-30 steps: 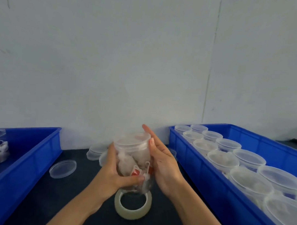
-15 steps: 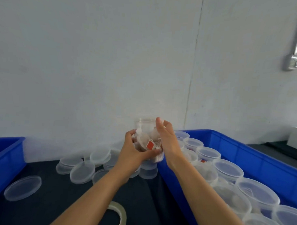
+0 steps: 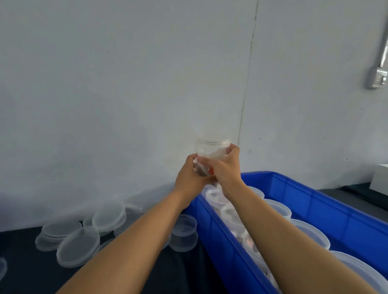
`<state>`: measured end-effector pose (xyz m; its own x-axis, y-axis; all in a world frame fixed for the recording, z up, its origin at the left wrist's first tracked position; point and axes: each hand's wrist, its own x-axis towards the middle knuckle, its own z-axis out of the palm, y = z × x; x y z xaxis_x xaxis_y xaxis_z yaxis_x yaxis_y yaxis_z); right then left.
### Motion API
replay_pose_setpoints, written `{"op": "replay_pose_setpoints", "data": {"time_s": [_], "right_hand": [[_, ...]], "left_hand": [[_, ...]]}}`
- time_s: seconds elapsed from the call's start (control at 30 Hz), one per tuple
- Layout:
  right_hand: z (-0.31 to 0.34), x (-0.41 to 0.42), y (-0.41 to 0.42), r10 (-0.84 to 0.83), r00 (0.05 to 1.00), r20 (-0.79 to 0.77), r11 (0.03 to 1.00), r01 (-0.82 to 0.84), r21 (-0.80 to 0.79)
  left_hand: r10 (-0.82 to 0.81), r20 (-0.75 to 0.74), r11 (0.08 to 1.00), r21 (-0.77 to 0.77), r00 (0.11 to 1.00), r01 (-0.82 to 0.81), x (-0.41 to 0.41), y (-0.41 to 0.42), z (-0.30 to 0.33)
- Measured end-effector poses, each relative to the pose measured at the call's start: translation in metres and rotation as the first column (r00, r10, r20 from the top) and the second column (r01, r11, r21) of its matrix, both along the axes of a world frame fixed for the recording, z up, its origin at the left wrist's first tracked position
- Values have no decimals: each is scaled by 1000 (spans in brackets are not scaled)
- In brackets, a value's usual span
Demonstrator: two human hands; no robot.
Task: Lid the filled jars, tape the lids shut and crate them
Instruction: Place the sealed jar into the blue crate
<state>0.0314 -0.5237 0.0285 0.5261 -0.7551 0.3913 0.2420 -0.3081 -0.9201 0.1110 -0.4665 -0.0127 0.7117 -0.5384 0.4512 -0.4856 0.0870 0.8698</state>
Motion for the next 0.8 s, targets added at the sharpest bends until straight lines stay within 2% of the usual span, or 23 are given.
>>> {"op": "replay_pose_setpoints", "data": {"time_s": [0.1,0.23,0.53,0.73,0.8], "right_hand": [[-4,7,-22,-37,999,-2,999,37,-10],[-13,20,-48,-44,999,-20,999,44,-2],[-36,41,-80,-66,997,-37,995,68,70],[-44,50,-84,-54,996,-74,998,57,40],[-45,52,-82,-39,996,-76,995,46,91]], "left_hand": [[3,52,997,74,999,-7,10,-22,-2],[-2,53,995,99,999,-3,24,-45,-10],[-52,21,990,129,998,49,42,-75,-32],[-80,-46,993,87,996,84,53,-80,-50],[-109,-62,986,120,992,116,54,-80,-51]]}}
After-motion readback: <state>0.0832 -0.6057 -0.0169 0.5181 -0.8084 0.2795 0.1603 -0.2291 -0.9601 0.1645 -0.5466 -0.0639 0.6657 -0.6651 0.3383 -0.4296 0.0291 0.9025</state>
